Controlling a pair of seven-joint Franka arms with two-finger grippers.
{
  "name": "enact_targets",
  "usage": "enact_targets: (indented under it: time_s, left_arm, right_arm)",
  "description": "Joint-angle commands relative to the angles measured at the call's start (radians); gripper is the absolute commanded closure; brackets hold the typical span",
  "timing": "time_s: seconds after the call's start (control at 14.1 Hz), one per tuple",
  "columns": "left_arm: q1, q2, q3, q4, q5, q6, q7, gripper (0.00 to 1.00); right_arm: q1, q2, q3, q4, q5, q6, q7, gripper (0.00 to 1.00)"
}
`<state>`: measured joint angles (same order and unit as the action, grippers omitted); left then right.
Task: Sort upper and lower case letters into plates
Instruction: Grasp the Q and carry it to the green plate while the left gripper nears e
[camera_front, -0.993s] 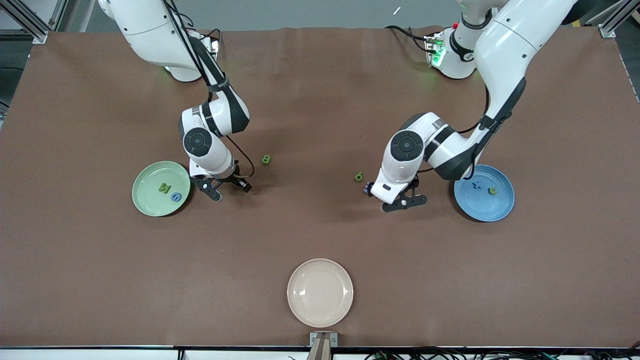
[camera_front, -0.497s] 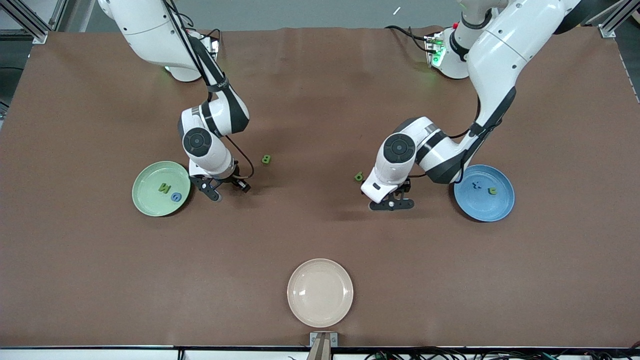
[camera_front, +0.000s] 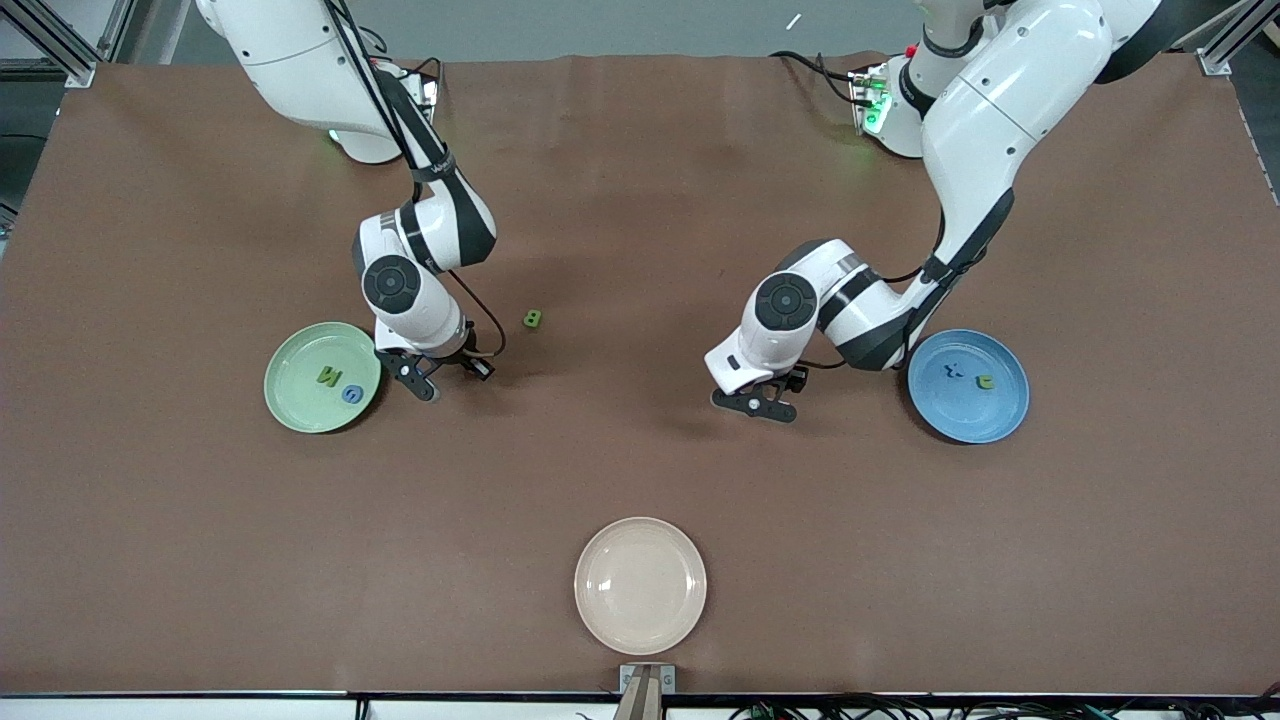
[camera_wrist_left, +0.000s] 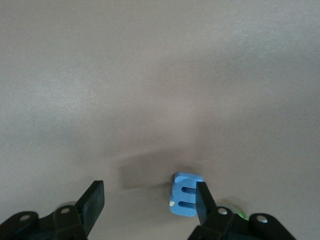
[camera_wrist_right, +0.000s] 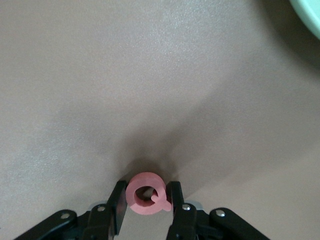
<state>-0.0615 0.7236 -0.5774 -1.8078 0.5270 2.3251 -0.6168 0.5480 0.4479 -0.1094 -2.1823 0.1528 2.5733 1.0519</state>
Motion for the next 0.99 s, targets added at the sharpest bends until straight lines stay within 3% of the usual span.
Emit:
enact_targets:
  time_s: [0.0, 0.21, 0.5, 0.92]
  left_arm:
    - [-0.008, 0.013, -0.001, 0.018, 0.005, 0.014, 0.032, 0.21]
    - [-0.008, 0.013, -0.001, 0.013, 0.002, 0.014, 0.045, 0.23]
    - [-0.018, 0.013, -0.002, 0.011, 0.001, 0.014, 0.048, 0.23]
    - [-0.023, 0.014, -0.001, -0.004, 0.001, 0.013, 0.043, 0.24]
  right_arm:
    - [-0.011, -0.012, -0.007, 0.002, -0.019, -0.06, 0.014, 0.96]
    - [-0.065, -0.075, -0.062, 0.044, -0.019, -0.238, -0.123, 0.97]
    - [-0.175, -0.149, -0.101, 0.056, -0.019, -0.352, -0.366, 0.97]
    - [-0.382, -0.137, -0.098, 0.049, -0.013, -0.367, -0.627, 0.96]
